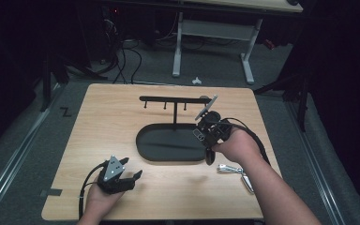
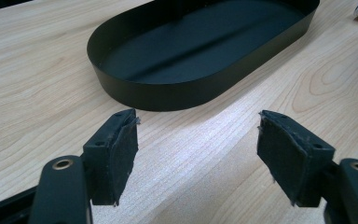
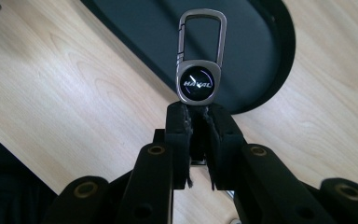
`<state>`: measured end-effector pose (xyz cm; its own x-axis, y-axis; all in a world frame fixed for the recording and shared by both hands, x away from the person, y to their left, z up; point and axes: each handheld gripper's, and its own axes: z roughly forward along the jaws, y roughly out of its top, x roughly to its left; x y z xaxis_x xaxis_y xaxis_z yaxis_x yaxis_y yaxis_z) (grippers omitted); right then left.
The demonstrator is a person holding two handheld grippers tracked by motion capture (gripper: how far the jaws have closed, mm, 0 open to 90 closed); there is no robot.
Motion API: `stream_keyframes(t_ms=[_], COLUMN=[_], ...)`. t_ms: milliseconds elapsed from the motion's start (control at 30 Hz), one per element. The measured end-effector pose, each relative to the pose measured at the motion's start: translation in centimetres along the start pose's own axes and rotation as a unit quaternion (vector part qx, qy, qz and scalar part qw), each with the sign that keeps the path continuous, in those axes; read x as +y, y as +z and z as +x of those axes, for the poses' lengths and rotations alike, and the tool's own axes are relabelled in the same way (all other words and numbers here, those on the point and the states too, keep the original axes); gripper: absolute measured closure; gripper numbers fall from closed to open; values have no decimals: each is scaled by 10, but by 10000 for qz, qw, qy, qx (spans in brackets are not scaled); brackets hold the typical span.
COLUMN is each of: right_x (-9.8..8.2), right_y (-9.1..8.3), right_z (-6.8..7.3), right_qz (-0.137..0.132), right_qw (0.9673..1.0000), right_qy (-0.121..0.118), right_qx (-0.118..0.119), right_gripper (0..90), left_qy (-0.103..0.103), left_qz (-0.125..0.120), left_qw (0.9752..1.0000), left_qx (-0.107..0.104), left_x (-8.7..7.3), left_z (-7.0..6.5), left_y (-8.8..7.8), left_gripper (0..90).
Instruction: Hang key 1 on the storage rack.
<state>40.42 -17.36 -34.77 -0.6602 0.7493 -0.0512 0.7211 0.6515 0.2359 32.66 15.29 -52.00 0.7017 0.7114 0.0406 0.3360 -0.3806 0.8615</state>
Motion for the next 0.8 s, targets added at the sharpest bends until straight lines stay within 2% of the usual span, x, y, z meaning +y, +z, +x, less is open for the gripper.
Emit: stream_keyframes(t_ms=[67,200,367,433,600,800], right_x=[4,12,21,25,36,48], right_y=[-3,-9,-15,-16,-16,-11], right_z=[0,-4,-8,-9,-11,-12], right_qz=[-12,-123,-203,-233,-319,-272], right_qw=[10000,9999,9996,9995,9993,9994], right_qy=[69,15,209,191,172,202], right_qx=[-11,-56,-65,-74,-47,-73], right_gripper=[806,806,805,806,805,805], left_qy=[4,-1,2,2,-4,-23], left_qz=[1,2,-3,0,-12,-20], left_qw=[10000,10000,10000,10000,10000,10000], left_qx=[-3,-7,-4,-5,0,-5], left_x=[0,0,0,0,0,0], left_z=[0,0,0,1,1,2], left_y=[0,0,0,0,-1,-1], left_gripper=[295,295,295,295,295,295])
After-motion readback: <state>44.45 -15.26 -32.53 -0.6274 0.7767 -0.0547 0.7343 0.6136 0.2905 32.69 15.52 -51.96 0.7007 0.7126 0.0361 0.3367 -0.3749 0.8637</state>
